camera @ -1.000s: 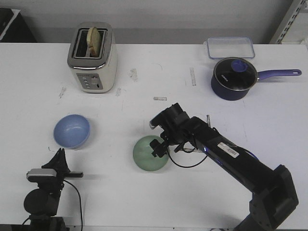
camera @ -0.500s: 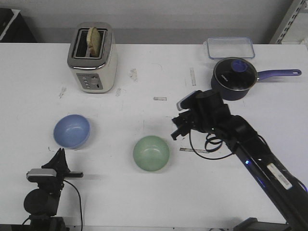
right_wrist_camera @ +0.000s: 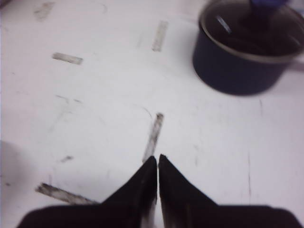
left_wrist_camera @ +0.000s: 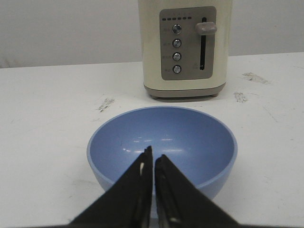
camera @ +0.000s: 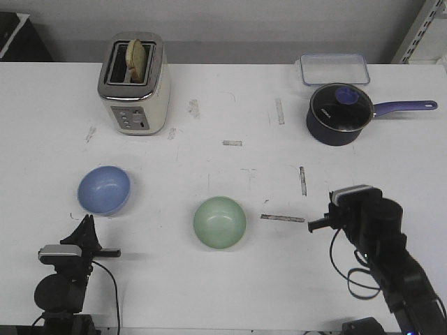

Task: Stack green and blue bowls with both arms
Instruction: 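Release the green bowl and retract the right gripper to rest, then reach the left gripper to the light blue bowl rim and grasp it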

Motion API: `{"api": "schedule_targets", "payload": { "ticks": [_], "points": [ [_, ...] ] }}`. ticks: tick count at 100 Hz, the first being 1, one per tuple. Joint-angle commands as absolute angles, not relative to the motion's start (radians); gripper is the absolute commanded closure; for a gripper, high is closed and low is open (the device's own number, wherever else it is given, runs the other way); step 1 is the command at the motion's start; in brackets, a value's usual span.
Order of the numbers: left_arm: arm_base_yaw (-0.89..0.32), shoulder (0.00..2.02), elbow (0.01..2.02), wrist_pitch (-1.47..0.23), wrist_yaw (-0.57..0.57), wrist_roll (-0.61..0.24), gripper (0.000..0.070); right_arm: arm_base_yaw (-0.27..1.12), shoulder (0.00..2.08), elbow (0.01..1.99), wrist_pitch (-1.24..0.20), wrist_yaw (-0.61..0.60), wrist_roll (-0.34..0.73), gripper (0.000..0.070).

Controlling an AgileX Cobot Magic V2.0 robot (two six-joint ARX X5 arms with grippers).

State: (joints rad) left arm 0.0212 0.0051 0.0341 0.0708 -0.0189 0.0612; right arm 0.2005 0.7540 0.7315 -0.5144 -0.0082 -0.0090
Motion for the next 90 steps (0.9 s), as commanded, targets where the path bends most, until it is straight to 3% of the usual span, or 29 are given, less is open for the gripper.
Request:
{"api": "schedule_targets", "payload": {
  "ticks": [1,13,27,33,58,90],
  "points": [
    [0.02,0.003,0.014,0.104,-0.016,0.059,0.0699,0.202,0.669,0.633,-0.464,0.002,0.025,0.07],
    [0.02,0.003,0.03,0.115,-0.016,0.054,0.0699,0.202,0.537,0.517,-0.427,0.005,0.023,0.07],
    [0.02,0.004,0.113,0.106,-0.016,-0.028,0.0699,0.202,0.448,0.487,-0.422,0.004,0.024,0.07],
    [0.02,0.01,0.179,0.084,-0.018,-0.069,0.0699,0.202,0.43,0.487,-0.413,0.004,0.024,0.07],
    [0.02,0.21,0.554,-0.142,-0.019,-0.06,0.0688,0.202,0.421,0.486,-0.423,0.004,0.024,0.07],
    [0.02,0.665,1.056,-0.473,-0.019,-0.057,0.0285,0.203,0.43,0.485,-0.422,0.003,0.024,0.07]
  ]
}}
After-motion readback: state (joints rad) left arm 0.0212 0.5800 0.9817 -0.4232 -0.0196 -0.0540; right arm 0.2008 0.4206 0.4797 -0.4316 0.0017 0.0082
